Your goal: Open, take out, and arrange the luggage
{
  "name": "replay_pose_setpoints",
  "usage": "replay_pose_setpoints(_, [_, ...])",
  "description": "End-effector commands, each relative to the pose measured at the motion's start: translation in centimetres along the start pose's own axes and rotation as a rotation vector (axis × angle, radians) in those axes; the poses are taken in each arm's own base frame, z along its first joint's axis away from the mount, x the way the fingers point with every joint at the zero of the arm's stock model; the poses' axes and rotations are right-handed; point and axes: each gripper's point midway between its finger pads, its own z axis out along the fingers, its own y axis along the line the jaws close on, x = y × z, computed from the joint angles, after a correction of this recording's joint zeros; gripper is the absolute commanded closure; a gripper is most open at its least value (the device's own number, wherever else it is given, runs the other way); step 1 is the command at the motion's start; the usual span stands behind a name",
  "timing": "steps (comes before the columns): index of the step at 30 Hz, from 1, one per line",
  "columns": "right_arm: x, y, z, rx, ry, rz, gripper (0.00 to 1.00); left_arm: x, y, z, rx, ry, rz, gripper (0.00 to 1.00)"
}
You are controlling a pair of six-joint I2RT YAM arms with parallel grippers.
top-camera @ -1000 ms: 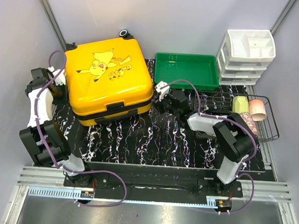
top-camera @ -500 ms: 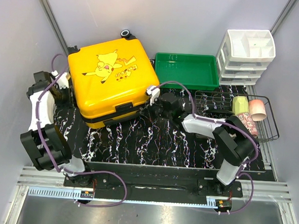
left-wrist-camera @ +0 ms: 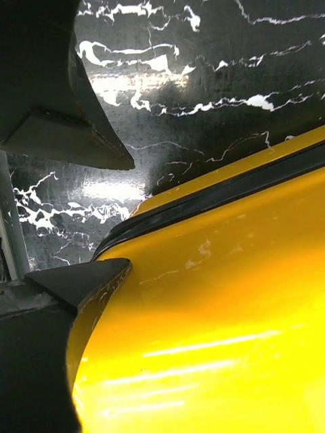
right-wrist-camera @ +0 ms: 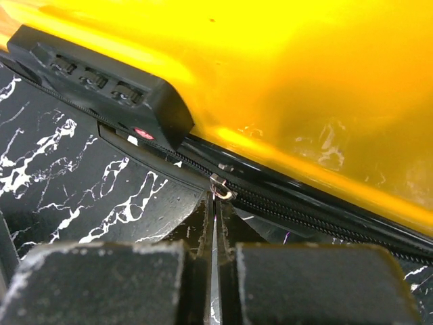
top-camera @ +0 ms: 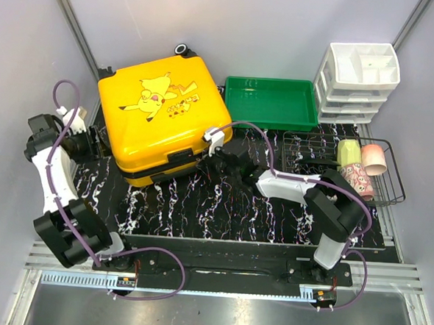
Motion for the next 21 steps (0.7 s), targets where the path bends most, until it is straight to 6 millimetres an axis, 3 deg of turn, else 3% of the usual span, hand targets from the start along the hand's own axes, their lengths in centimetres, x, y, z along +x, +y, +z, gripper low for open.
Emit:
replay_pose_setpoints(1, [-2.4, 2.3, 0.9, -0.068, -0.068, -0.127, 1.00, -6.4, -2.9, -2.5, 0.076, -0.173, 0.171, 0.31])
replay_pose_setpoints(2, [-2.1, 2.2, 0.8, -0.068, -0.056, -0.126, 1.00, -7.8, -2.8, -3.0, 0.062, -0.188, 0.186, 0.25])
replay_pose_setpoints(3, [-2.1, 2.0, 0.6, -0.066, -0.053, -0.120, 1.00, -9.2, -2.7, -3.4, 0.051, -0.204, 0.194, 0.23])
replay_pose_setpoints(4, [-2.0, 1.8, 0.3, -0.064, -0.050, -0.108, 1.00, -12.0, -2.6, -3.9, 0.044, -0.230, 0.202, 0.23])
replay_pose_setpoints(6, [-1.8, 1.3, 0.0, -0.051, -0.043, -0.098, 1.00, -14.6, -2.3, -4.2, 0.032, -0.249, 0.203, 0.21])
replay_pose_setpoints(8, [-1.7, 0.2, -0.6, -0.022, -0.040, -0.071, 1.00, -17.8, -2.2, -4.0, 0.039, -0.269, 0.197, 0.10])
replay_pose_setpoints(9, [-1.8, -0.1, -0.9, -0.012, -0.042, -0.061, 1.00, -19.7, -2.9, -4.5, 0.036, -0.302, 0.222, 0.10])
replay_pose_setpoints(11, [-1.8, -0.7, -1.3, -0.003, -0.041, -0.055, 1.00, -21.2, -2.0, -2.6, 0.024, -0.300, 0.154, 0.09])
replay_pose_setpoints(16, [-1.2, -0.5, -1.6, -0.037, -0.024, -0.086, 1.00, -26.7, 1.3, 1.1, -0.190, -0.423, -0.049, 0.05])
replay_pose_setpoints(21, [-1.4, -0.2, -1.3, -0.058, -0.024, -0.100, 1.00, -29.0, 3.9, 4.8, -0.285, -0.469, -0.147, 0.02])
